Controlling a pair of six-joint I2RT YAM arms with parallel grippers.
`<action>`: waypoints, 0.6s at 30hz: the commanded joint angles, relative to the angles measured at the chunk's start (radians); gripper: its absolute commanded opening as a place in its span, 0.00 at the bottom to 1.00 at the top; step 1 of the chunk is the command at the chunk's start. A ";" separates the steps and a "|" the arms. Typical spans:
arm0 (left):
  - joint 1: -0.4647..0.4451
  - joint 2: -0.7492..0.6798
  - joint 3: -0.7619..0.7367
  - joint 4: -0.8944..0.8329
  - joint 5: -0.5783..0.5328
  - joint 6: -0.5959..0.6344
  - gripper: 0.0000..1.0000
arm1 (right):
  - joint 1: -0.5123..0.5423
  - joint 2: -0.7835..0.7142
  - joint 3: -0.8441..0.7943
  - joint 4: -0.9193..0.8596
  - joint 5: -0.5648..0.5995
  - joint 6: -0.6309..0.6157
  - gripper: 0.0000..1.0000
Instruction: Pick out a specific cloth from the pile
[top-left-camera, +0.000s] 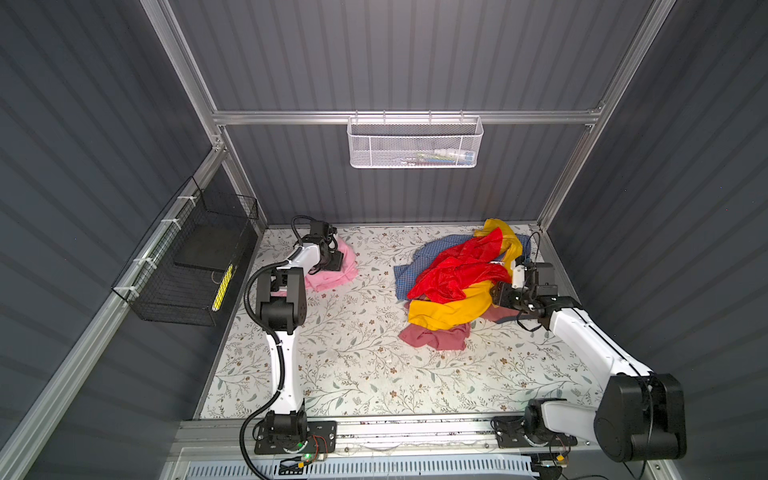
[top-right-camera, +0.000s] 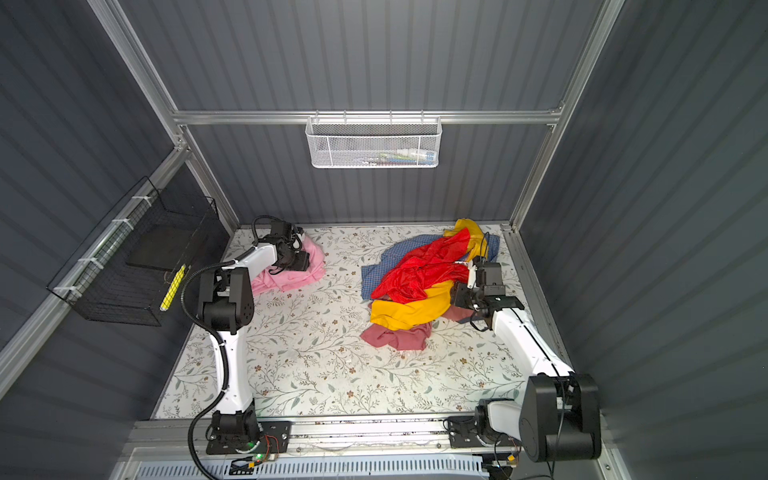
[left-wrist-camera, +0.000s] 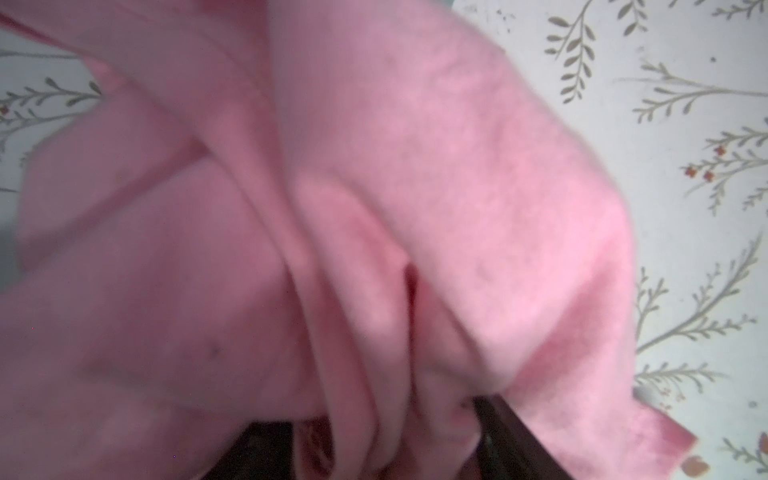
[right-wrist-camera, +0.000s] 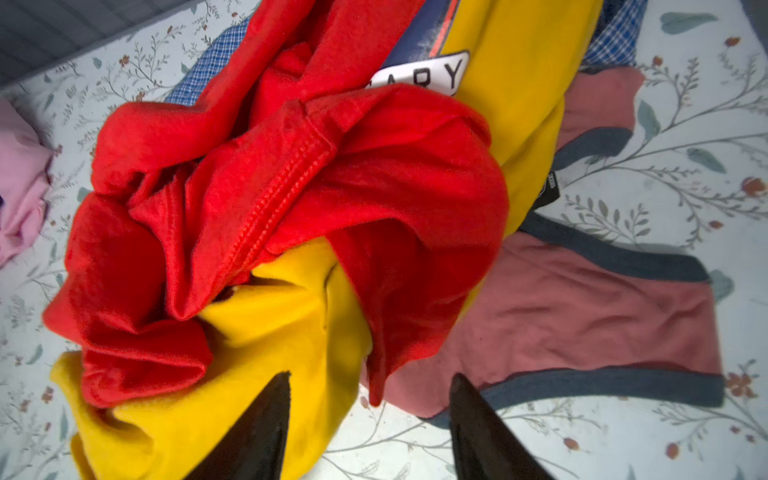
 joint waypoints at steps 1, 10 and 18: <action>-0.002 -0.023 -0.089 -0.024 0.018 0.001 0.76 | 0.001 -0.034 -0.016 0.015 0.020 -0.022 0.70; -0.003 -0.234 -0.211 0.059 -0.023 -0.109 1.00 | -0.009 -0.125 -0.125 0.229 0.079 -0.123 0.99; -0.016 -0.567 -0.565 0.265 -0.129 -0.189 1.00 | -0.016 -0.159 -0.277 0.541 0.127 -0.206 0.99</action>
